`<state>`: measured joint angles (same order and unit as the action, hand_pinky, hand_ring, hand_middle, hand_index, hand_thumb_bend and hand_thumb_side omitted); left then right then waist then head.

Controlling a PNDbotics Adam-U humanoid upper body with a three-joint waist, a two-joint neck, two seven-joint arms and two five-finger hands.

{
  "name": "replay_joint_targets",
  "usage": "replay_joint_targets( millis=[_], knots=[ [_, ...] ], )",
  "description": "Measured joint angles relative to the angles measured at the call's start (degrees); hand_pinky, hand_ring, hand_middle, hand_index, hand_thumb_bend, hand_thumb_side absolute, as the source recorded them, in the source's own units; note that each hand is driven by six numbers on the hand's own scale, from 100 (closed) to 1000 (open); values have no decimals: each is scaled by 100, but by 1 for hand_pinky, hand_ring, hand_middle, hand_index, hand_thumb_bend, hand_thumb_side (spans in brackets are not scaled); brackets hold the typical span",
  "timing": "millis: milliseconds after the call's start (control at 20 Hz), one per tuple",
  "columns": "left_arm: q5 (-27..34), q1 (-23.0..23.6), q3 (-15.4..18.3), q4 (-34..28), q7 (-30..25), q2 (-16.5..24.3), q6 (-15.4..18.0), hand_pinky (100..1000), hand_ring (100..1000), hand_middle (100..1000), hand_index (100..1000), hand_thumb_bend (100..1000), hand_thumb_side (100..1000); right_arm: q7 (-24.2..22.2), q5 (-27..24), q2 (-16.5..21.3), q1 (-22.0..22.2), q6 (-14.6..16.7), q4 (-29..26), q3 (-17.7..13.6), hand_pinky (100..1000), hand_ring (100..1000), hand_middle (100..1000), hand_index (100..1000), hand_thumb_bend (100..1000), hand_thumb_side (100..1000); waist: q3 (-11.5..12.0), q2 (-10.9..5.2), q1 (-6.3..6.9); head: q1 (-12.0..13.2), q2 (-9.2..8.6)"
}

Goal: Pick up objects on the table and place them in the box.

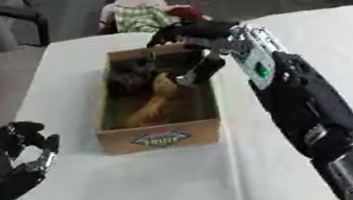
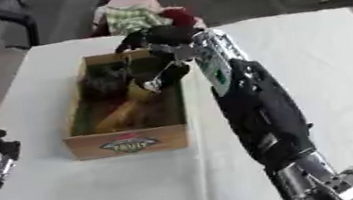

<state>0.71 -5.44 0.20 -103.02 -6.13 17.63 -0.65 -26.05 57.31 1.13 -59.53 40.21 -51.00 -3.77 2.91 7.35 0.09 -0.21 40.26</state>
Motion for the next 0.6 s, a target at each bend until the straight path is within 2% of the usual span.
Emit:
replay_joint_targets(
  millis=[50,100,150,250,400,450,600],
  knots=[
    [-2,6,1,0,6,0,2,751,498,452,629,320,100,10,-282,112,77,3,-80,25,743,782,802,905,100,128,-20,0,1,15,0],
    [-3,13,5,0,14,0,7,751,498,452,629,320,100,19,-589,222,158,-11,-183,44,743,782,802,905,100,128,-36,0,4,31,0],
    [-4,15,15,1,21,0,7,751,498,452,629,321,100,12,-916,337,244,-42,-298,64,684,702,741,878,100,100,-54,0,4,53,0],
    [-9,16,41,1,46,0,4,753,498,452,628,320,100,-8,-1731,590,500,-230,-566,79,638,632,686,852,100,100,-103,8,4,98,0],
    [-19,32,86,2,102,0,7,762,499,452,628,319,100,-101,-3212,1007,1006,-785,-1084,95,612,595,646,829,100,100,-174,31,9,171,0],
    [-19,35,101,2,119,0,11,770,499,451,627,318,100,-137,-3658,1132,1156,-1002,-1276,92,597,575,622,814,100,143,-193,37,13,193,1],
    [-19,43,112,2,155,0,18,771,499,451,627,318,100,-150,-4676,1386,1637,-1601,-1853,-1,593,573,619,810,100,186,-228,53,33,242,2]
  ],
)
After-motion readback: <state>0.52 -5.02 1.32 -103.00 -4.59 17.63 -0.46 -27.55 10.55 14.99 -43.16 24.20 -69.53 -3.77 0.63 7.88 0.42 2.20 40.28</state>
